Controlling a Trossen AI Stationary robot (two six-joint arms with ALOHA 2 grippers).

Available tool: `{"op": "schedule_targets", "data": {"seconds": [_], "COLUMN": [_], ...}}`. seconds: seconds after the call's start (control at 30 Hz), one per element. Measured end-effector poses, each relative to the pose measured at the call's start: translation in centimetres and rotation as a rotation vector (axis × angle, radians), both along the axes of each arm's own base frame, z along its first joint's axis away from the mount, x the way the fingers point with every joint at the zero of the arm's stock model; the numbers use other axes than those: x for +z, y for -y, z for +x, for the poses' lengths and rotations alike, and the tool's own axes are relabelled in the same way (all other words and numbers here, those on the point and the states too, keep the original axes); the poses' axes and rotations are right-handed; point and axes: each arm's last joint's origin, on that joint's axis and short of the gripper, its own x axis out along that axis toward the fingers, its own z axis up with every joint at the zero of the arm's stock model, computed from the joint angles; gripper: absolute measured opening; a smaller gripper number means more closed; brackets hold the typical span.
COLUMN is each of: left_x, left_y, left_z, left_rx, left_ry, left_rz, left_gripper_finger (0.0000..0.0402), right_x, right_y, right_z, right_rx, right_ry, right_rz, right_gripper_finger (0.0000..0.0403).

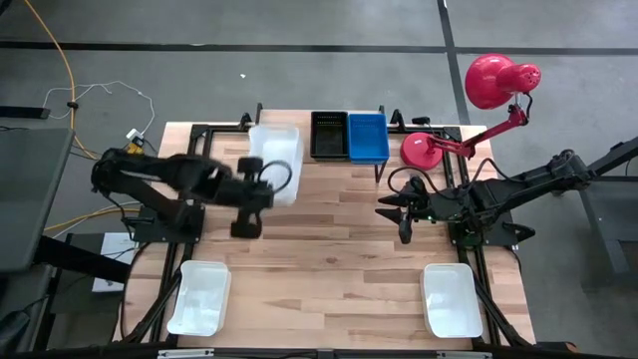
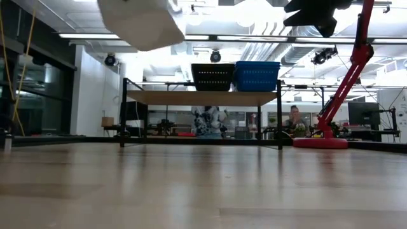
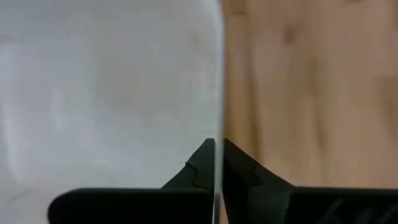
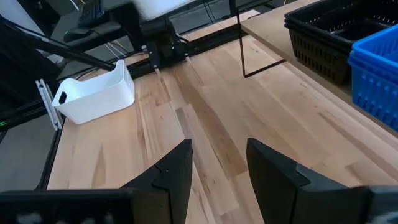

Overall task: Stack baskets on shelf by color
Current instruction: Put the top left white bin to the left on the shelf

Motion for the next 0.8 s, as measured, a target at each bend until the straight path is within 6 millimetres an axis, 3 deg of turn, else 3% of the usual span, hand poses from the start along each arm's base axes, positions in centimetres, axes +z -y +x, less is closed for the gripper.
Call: {"op": "schedule_targets", "data": {"seconds": [0.5, 0.8], "left_x": [-4.5, -7.2], "left_y": [-12.2, -15.5], "left_z": [3.2, 4.7], "left_rx": [0.145, 0.17], "left_ry": [-0.26, -0.283], "left_rz": [0.076, -0.016], "left_gripper_finger": [0.0, 0.0], "right_x": [0.0, 0.0], "right_y": [0.0, 0.0], "right_z": [0.0, 0.0], "right_rx": [-0.011, -0.011], "right_ry": [0.006, 0.006], "right_rz": [0.023, 0.023], "right_gripper_finger": [0.0138, 0.0138]}}
